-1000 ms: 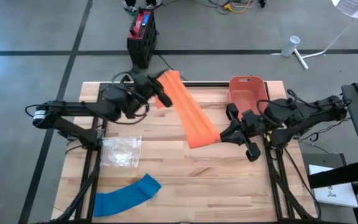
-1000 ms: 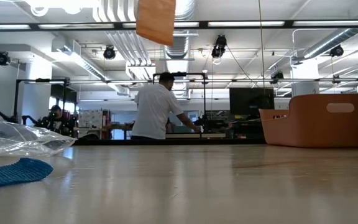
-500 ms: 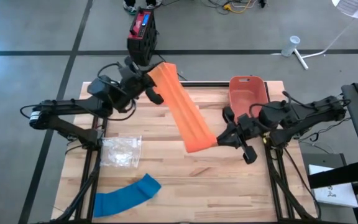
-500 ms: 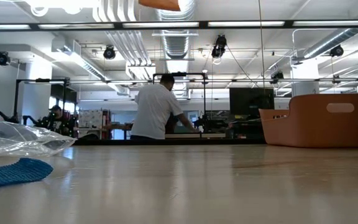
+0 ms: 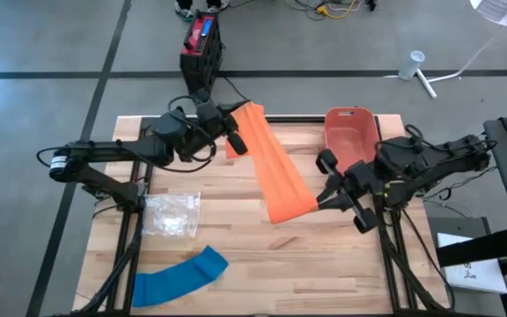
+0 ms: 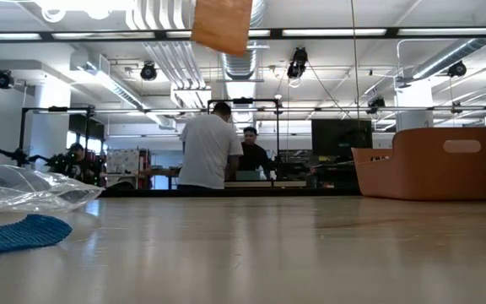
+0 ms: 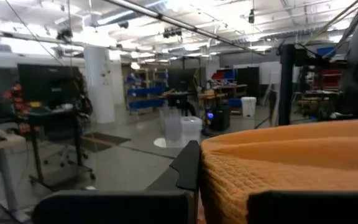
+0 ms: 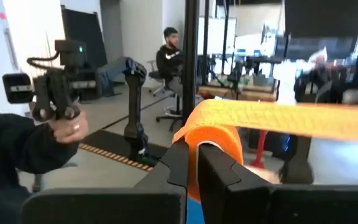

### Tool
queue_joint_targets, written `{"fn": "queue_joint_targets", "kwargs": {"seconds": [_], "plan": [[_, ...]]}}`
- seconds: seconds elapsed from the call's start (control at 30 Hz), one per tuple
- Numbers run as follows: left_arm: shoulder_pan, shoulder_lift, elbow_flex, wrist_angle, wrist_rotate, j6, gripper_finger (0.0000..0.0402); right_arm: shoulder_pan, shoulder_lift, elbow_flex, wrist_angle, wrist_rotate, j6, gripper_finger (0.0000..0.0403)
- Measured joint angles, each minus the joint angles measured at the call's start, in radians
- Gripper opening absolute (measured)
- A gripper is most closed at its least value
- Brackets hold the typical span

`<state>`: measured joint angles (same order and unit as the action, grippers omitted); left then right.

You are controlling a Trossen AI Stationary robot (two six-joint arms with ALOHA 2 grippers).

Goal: Roll bandage
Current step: Roll the orange bandage

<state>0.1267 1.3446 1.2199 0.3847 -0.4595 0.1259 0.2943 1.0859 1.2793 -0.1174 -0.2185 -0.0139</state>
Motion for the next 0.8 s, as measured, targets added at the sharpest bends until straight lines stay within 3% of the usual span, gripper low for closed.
{"fn": "queue_joint_targets", "kwargs": {"seconds": [0.43, 0.6, 0.8], "plan": [[-0.005, 0.191, -0.026, 0.014, 0.263, -0.166, 0.0, 0.0, 0.002, 0.034, 0.087, 0.004, -0.173, 0.0008], [-0.017, 0.215, -0.026, 0.016, 0.267, -0.189, 0.0, 0.001, -0.007, 0.049, 0.075, 0.048, -0.2, 0.0008], [-0.049, 0.205, -0.027, 0.011, 0.264, -0.206, 0.0, 0.002, -0.017, 0.075, 0.038, 0.176, -0.297, 0.0008]]}}
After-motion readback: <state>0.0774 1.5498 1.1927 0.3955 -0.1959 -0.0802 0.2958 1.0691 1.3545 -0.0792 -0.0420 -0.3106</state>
